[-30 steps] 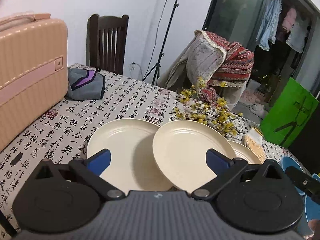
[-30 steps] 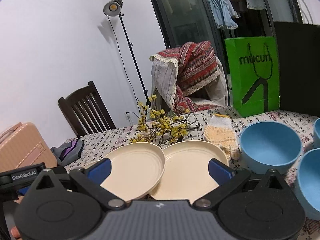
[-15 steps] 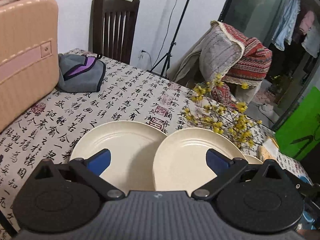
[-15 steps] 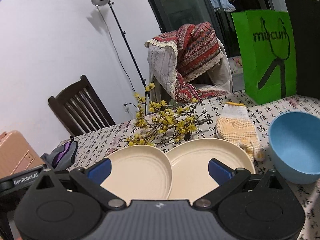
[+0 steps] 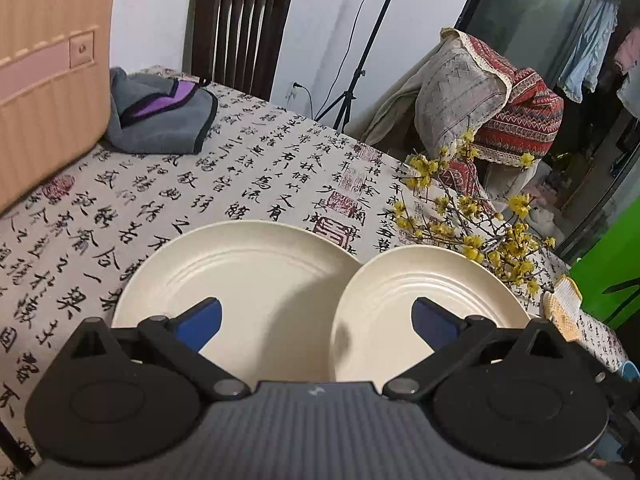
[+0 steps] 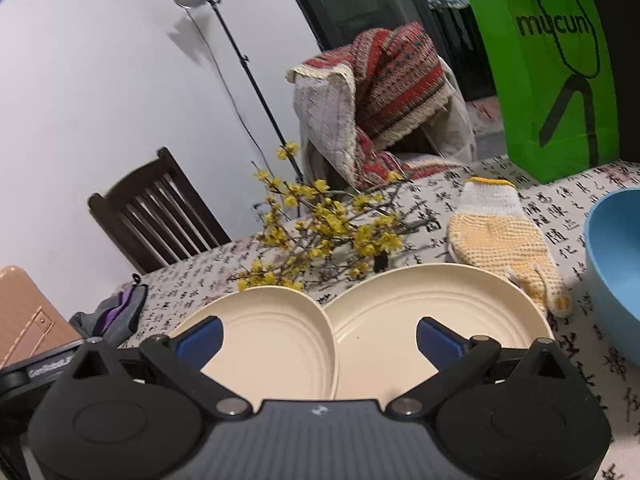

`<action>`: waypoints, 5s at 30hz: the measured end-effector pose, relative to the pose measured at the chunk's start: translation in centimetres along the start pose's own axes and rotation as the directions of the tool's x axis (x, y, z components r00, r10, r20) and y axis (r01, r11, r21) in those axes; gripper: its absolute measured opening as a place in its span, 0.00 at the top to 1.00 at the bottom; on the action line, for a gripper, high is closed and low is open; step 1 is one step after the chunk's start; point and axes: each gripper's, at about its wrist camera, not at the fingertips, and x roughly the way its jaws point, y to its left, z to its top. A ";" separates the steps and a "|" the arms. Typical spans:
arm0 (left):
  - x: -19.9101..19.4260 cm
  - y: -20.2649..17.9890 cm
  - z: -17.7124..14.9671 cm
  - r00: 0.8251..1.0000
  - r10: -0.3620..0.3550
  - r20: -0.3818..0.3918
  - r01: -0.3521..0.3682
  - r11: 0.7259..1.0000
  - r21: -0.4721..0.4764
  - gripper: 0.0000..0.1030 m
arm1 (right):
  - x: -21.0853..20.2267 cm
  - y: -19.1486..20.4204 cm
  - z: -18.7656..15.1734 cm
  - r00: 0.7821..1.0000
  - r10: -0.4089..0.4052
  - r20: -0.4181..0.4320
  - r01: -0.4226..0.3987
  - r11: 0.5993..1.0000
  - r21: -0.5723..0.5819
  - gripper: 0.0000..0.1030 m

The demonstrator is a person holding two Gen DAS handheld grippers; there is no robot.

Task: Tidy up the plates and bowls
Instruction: 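Move both grippers forward toward the cream plates, then close the left gripper on the cream plate rim while the right gripper closes beside it, then lift the cream plate with both grippers and pull it back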

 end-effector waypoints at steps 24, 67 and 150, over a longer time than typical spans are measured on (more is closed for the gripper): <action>1.8 -0.4 -0.9 0.994 -0.072 -0.084 0.073 0.997 0.005 0.61 | 2.7 -1.2 -1.7 0.993 0.046 -0.104 -0.047 0.999 -0.004 0.56; 0.8 -1.3 -1.2 0.999 -0.041 -0.032 0.043 0.997 0.071 0.78 | 1.4 0.4 -2.6 0.998 0.021 -0.058 -0.028 0.992 -0.124 0.86; -8.1 -2.6 -1.8 0.986 -0.085 0.140 0.069 0.990 0.120 0.78 | -6.0 1.7 -1.5 0.994 0.078 0.080 -0.066 0.987 -0.146 0.85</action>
